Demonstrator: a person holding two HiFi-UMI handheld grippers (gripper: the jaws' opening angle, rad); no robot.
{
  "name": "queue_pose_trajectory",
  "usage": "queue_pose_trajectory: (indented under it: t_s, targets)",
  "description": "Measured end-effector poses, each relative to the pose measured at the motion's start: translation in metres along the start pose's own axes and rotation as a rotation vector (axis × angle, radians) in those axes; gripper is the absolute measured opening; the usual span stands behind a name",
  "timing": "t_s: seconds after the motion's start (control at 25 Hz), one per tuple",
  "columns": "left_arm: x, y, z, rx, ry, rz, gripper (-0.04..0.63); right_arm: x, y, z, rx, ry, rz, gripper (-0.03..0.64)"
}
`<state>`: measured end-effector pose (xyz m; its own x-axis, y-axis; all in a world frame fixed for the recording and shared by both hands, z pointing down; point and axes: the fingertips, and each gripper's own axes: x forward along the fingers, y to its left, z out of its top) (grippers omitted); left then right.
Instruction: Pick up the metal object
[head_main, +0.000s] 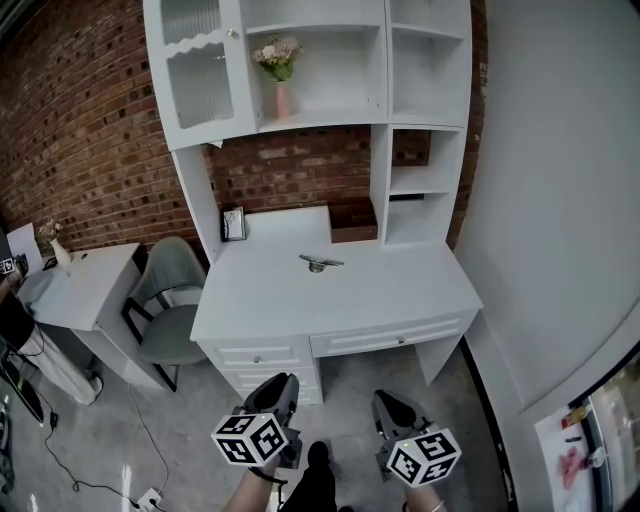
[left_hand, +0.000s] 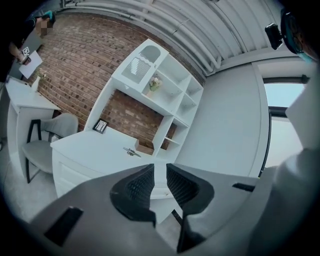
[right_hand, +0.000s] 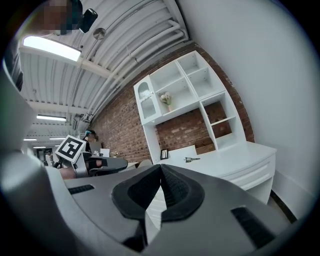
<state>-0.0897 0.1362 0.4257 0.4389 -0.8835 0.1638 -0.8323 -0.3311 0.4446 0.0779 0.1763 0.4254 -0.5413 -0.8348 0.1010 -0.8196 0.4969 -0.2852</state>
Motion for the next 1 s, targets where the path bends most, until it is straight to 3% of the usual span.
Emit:
queue_pose_trajectory:
  t_s: [0.28, 0.64, 1.0]
  targets:
    - [0.077, 0.046, 0.018, -0.076, 0.019, -0.017, 0.101, 0.074, -0.038, 0.011, 0.015, 0.013, -0.021, 0.005]
    - [0.179, 0.116, 0.048, -0.112, 0.083, -0.006, 0.129, 0.19, -0.066, 0.029, 0.006, 0.044, -0.02, 0.005]
    - [0.253, 0.166, 0.059, -0.149, 0.16, -0.002, 0.146, 0.264, -0.096, 0.043, 0.011, 0.045, -0.077, 0.005]
